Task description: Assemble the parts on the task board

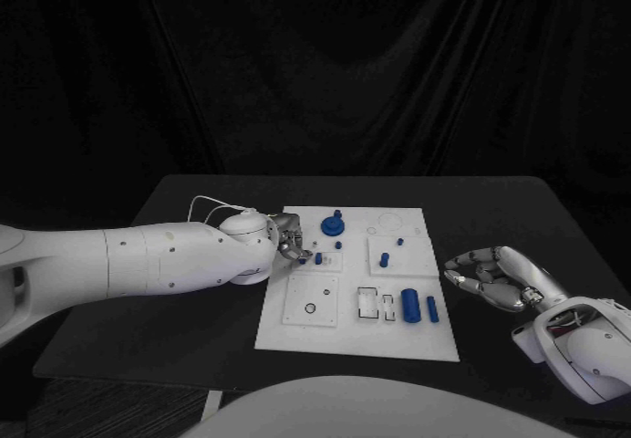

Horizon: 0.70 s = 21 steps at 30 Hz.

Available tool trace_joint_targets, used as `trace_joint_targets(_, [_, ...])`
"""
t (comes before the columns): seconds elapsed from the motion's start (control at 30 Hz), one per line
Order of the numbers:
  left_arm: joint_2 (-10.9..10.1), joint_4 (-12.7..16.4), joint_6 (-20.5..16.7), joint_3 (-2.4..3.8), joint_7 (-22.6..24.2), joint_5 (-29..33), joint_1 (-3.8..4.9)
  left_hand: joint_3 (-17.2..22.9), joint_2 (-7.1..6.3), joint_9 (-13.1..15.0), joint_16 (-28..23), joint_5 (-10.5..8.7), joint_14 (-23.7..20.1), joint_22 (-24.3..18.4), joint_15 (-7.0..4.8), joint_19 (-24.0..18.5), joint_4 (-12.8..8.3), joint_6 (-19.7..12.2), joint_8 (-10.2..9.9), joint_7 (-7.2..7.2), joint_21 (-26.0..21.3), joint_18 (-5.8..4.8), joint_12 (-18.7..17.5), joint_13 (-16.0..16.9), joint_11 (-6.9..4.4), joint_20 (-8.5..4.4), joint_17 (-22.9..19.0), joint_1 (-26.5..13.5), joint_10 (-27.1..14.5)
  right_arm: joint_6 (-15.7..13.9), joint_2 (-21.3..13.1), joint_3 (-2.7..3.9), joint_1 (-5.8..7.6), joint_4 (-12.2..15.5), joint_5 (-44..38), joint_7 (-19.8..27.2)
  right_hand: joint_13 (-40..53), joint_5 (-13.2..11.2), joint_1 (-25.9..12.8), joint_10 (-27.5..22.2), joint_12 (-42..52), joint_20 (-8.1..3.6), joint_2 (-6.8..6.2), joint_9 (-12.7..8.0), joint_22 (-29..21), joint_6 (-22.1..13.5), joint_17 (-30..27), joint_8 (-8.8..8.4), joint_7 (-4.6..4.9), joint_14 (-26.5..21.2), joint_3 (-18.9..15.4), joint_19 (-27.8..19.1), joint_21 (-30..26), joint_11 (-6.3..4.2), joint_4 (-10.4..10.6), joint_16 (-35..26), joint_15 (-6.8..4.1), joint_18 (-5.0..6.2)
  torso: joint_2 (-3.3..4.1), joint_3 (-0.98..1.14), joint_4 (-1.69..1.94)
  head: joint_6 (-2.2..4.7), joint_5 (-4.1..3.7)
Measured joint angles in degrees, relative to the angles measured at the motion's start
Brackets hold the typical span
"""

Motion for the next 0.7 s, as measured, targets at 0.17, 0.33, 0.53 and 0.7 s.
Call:
trace_joint_targets(0.17, [0.0,0.0,0.1,-0.02,-0.2,0.0,-0.03,0.0,0.09,-0.2,-0.3,-3.2,0.0,0.0,0.0,0.0,0.0,-0.2,0.0,0.16,-0.2,0.0,0.0,0.0,0.0,0.0,0.0,-1.4,0.0,0.0,0.0,0.0,0.0,0.0,0.0,0.0,-1.2,0.0,-0.2,0.0,0.0,0.0,-0.21,0.0,0.0,0.0,0.0,0.0,0.0,0.0,0.0,0.0,0.0,0.0,0.0,0.0,0.0,0.0,0.0,-0.01,0.0,0.0,0.01])
trace_joint_targets(0.33, [-0.1,0.0,0.2,-0.02,-0.4,0.0,-0.04,-0.3,0.44,-0.3,-0.3,-5.61,0.0,0.0,0.0,-0.2,0.2,-0.2,0.0,0.16,-0.5,0.0,0.0,0.0,0.23,0.21,0.0,-3.4,-0.1,0.0,0.0,0.0,0.0,0.0,0.0,0.0,-1.2,0.0,-0.2,0.0,0.0,0.0,-0.21,0.0,0.0,0.0,0.0,0.0,0.0,0.0,0.0,0.0,0.0,0.0,0.0,0.0,0.0,0.0,0.0,-0.01,0.0,0.0,0.05])
trace_joint_targets(0.53, [-0.1,0.1,0.3,-0.02,-0.7,0.0,-0.05,-1.4,1.14,-0.6,-0.5,-6.4,-0.2,0.0,0.22,0.0,0.2,-0.4,0.0,0.36,-0.7,0.0,-0.2,0.0,0.37,0.42,0.0,-6.9,0.0,0.0,0.0,0.0,0.0,0.0,0.0,0.0,-1.5,0.2,-0.2,0.0,0.1,0.0,-0.21,0.0,0.0,0.0,0.0,0.0,0.0,0.0,0.0,0.0,0.0,0.0,0.0,0.0,0.0,0.0,0.0,-0.01,0.01,0.0,-0.03])
trace_joint_targets(0.7, [-0.2,0.1,0.4,-0.02,-0.9,0.0,-0.05,-2.0,1.44,-0.6,-0.5,-6.52,0.0,0.0,0.41,0.0,0.2,-0.5,0.0,0.47,-0.8,0.0,-0.2,0.0,0.37,0.41,0.0,-8.9,0.0,0.0,0.0,0.0,0.0,0.0,0.0,0.0,-1.7,0.2,-0.2,0.0,0.0,0.0,-0.21,0.0,0.0,0.0,0.0,0.0,0.0,0.0,0.0,0.0,0.0,0.0,0.0,0.0,0.0,0.0,-0.02,-0.01,0.01,0.0,-0.03])
